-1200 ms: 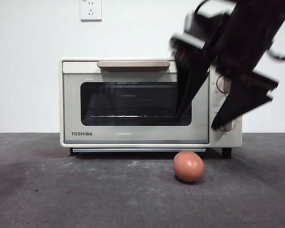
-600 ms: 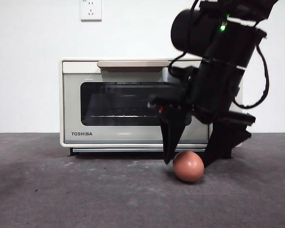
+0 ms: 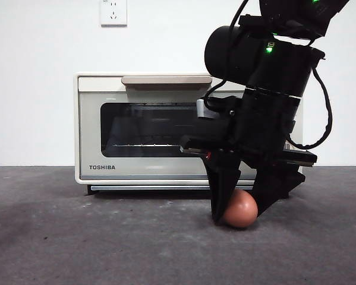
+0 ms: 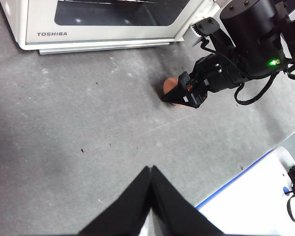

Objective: Eggoven

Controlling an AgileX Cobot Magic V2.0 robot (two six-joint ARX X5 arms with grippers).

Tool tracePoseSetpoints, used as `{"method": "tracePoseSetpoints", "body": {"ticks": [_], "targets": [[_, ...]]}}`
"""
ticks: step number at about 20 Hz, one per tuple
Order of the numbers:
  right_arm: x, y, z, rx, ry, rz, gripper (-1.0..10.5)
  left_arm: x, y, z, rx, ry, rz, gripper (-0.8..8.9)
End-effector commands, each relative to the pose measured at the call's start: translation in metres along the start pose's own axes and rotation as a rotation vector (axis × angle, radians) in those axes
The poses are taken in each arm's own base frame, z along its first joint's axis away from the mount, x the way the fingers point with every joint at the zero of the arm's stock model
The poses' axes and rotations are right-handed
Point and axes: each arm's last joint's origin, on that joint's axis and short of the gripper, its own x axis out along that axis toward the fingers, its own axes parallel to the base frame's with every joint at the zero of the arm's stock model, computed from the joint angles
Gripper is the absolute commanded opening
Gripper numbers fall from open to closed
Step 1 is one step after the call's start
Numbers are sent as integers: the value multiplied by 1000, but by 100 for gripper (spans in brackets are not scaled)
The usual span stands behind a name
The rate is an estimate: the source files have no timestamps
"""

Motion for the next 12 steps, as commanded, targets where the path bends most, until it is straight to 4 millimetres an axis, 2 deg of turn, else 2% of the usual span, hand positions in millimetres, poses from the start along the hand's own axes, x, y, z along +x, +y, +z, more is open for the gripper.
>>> {"method": "tracePoseSetpoints", "body": {"ticks": [1,3,6,8,12], "targets": [[5,4,0,-11,25,-1,1,-2,-2,6,36,-32,-7,7],[0,4,0,-17,19,8,3,-1,-2,10,30,-54,-9,7],[-25,6,2,-40,-38,32,3,5,1,18,27,-70,-15,7],[-50,8,1,-60,-92,55,3,11,1,29,30,-86,-34,7],[-116,5,-11,-97,-216,100,3,33,-2,59,67,-118,-29,7]]}}
